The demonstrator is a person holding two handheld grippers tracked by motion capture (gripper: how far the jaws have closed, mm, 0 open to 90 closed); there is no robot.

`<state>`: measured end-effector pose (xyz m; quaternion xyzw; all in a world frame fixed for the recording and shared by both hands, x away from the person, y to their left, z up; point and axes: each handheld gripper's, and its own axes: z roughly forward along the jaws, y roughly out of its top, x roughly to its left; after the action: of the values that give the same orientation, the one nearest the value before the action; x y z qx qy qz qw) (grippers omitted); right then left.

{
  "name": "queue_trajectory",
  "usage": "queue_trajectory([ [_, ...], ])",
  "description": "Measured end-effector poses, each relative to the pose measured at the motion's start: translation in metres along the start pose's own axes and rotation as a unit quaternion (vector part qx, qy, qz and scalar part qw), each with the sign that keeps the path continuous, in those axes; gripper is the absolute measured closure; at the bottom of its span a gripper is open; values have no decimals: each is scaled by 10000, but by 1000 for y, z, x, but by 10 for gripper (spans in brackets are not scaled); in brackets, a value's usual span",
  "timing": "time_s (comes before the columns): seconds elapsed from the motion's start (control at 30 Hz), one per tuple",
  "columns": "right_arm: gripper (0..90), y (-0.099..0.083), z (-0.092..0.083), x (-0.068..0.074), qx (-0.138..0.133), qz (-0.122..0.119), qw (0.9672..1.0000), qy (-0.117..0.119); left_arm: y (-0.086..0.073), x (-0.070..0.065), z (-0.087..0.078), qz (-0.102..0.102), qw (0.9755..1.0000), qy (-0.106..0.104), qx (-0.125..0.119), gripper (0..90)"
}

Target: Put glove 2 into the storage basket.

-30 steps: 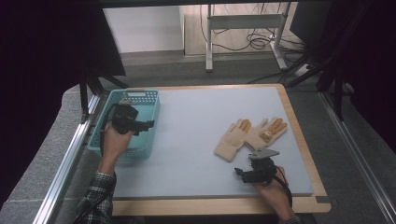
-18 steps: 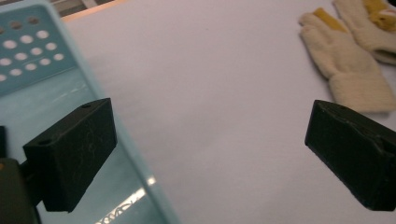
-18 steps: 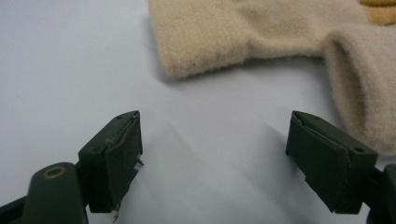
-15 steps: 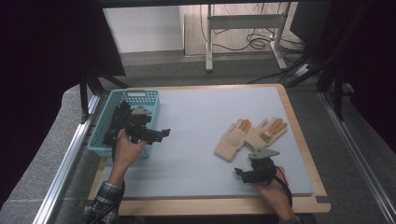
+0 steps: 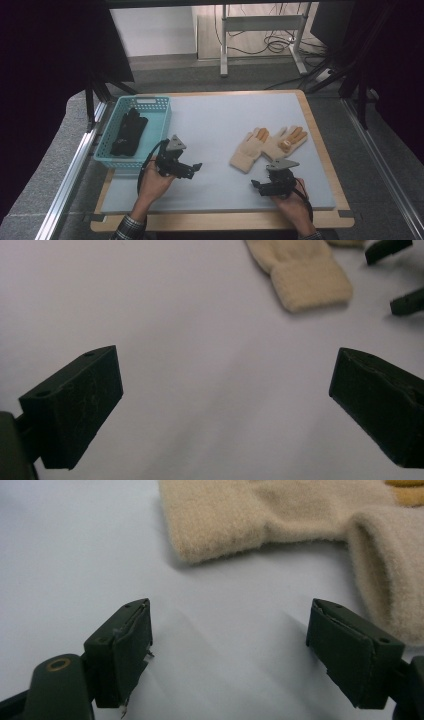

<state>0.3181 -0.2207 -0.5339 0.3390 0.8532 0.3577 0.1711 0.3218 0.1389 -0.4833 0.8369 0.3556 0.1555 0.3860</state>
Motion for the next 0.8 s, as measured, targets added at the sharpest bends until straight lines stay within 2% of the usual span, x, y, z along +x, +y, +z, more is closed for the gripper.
queue_trajectory([
  [0.03, 180, 0, 0, 0, 1, -1, 10000, 5, -4, -5, 4, 65, 10000, 16, 70, 12],
  [0.17, 180, 0, 0, 0, -1, 14, 10000, 9, -19, -15, 17, 98, 9997, 50, 236, 10],
  [0.5, 180, 1, 0, 0, 30, 24, 10000, 22, -54, -17, 34, -124, 9982, 269, 522, 9],
  [0.6, 180, 1, 1, 0, 34, 28, 10000, 17, -58, -15, 34, -294, 9984, 173, 450, 7],
  [0.8, 179, 1, 1, 0, 35, 63, 10000, -3, -59, -14, 34, -349, 9983, 173, 433, 9],
])
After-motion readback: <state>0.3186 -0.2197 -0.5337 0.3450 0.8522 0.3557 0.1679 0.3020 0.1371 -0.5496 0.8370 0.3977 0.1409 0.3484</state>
